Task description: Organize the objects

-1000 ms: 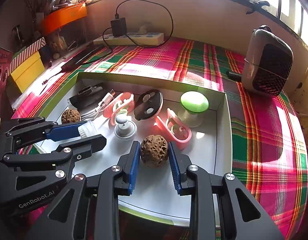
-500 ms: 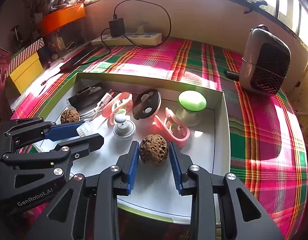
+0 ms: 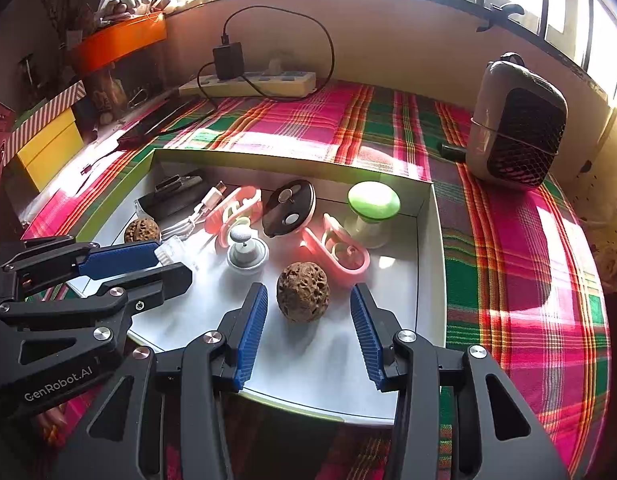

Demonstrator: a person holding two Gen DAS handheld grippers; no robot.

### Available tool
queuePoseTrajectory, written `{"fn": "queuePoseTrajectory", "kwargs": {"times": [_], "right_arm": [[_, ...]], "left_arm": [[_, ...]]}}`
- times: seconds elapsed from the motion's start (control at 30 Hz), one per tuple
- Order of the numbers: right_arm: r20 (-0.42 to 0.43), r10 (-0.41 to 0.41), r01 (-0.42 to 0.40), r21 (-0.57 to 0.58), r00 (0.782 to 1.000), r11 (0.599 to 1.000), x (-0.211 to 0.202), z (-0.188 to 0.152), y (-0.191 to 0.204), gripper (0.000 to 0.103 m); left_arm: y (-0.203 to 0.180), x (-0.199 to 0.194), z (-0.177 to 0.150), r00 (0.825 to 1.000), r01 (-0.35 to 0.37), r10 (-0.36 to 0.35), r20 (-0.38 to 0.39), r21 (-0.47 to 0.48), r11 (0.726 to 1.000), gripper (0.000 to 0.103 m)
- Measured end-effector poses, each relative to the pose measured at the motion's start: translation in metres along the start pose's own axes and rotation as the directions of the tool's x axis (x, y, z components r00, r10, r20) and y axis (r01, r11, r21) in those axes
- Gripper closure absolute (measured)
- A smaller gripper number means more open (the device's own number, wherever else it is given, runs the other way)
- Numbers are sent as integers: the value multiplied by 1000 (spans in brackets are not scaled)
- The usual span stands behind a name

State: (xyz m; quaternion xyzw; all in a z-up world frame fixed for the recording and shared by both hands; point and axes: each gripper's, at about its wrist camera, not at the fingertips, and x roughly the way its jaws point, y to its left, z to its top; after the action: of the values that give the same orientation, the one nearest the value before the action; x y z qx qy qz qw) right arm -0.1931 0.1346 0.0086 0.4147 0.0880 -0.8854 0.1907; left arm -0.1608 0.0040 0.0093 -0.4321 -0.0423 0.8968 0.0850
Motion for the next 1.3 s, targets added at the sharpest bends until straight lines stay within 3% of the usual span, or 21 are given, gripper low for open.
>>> {"fn": "queuePoseTrajectory", "kwargs": {"times": [0.73,1.3], "right_arm": [[81,-50,46,60,995,997,-60,-29,8,58],[17,-89,87,111,996,990,-65,-74,17,58]], "left_arm": [[-5,-63,-34,989,-109,111,96,-22,994,73],[1,-69,-85,987,-157,158,34,-47,987,73]]}}
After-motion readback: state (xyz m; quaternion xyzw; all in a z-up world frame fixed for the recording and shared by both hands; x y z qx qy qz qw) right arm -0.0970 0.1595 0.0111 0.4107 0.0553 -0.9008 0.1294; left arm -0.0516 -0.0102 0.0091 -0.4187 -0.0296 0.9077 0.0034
